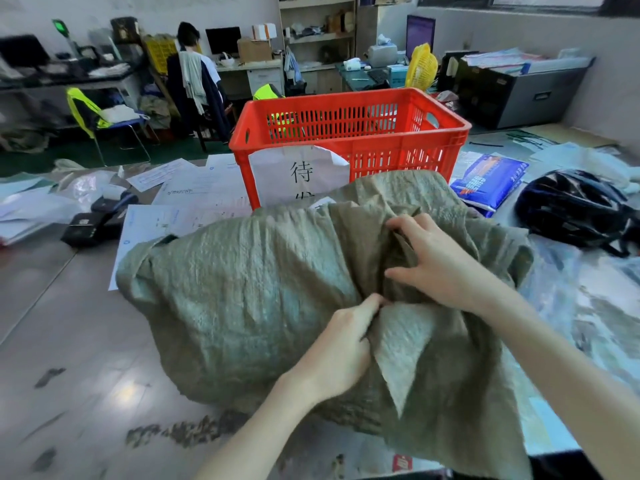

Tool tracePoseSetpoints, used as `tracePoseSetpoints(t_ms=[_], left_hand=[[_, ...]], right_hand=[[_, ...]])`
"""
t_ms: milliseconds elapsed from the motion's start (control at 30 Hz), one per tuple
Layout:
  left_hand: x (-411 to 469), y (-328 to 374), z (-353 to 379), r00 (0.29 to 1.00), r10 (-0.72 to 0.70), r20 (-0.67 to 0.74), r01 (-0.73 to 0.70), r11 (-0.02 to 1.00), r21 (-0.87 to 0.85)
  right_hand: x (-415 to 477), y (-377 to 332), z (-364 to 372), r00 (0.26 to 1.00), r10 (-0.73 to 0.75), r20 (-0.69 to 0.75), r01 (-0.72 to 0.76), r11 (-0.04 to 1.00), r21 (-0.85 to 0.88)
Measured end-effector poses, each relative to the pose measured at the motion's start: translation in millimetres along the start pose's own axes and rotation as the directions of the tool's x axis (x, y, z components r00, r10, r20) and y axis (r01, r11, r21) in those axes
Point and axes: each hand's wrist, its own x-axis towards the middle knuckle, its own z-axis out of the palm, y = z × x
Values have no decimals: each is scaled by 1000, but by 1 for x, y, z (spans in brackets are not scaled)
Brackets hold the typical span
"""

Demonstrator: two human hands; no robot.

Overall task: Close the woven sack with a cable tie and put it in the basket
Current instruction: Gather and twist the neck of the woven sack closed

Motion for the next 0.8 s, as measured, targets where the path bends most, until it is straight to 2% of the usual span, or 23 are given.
tracePoseSetpoints(t_ms=[100,233,300,367,400,467,567,700,800], left_hand=[[-8,-7,-5,991,-89,102,81,993,82],[-29,-19,-25,967,-205,153,178,969,173],[-44,-20,-36,974,-215,65,203,966,159],[-58,-16,-44,973,-135,-186,164,975,149],[-63,-15,-48,939,-63,-337,126,978,167],[-68,-19,-58,814,100,-572,71,961,269],[-70,-36,-75,621,220,-753,168,900,401],[-75,-62,-92,376,172,-911,387,864,323],[-81,-76,-103,251,-29,-968,433,898,85]], right_hand=[[-2,8,18,999,38,-25,-39,998,-40],[-8,18,22,991,116,-71,-126,978,-165],[-14,25,20,981,157,-116,-180,959,-218],[-21,33,19,965,201,-166,-239,936,-259],[-24,36,20,957,221,-189,-267,924,-273],[-28,40,22,940,252,-232,-312,907,-282],[-30,42,31,922,266,-282,-341,902,-265],[-33,43,40,909,261,-326,-351,900,-259],[-35,46,42,908,277,-315,-361,898,-252]])
